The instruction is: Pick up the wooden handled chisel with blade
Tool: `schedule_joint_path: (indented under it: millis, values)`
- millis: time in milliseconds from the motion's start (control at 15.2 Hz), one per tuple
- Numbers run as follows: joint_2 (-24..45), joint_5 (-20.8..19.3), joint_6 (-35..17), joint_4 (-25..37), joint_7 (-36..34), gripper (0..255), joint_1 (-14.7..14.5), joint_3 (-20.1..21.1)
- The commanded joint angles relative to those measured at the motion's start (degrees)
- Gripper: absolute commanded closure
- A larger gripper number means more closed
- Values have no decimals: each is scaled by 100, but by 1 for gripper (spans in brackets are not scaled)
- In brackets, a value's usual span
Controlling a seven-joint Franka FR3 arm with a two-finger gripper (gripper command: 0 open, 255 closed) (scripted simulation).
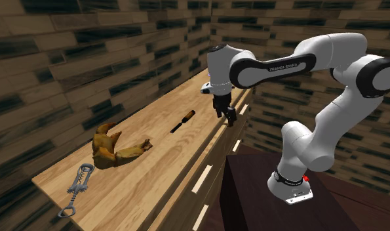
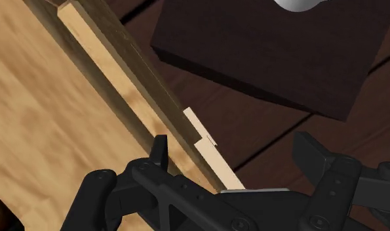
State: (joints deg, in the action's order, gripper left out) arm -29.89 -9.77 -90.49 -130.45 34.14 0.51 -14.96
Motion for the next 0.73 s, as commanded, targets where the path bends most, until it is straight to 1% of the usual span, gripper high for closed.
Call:
schedule_joint_path:
  millis: [0,198,330,660]
  values:
    - [327,-63,-235,151,529,0,-25,-273]
    - [925,-23,-486,561,1277,0,-92,-635]
    - [1359,70,-629,878,1789,0,-133,-854]
    - [2563,535,-859,1827,3106,0,-162,-1291]
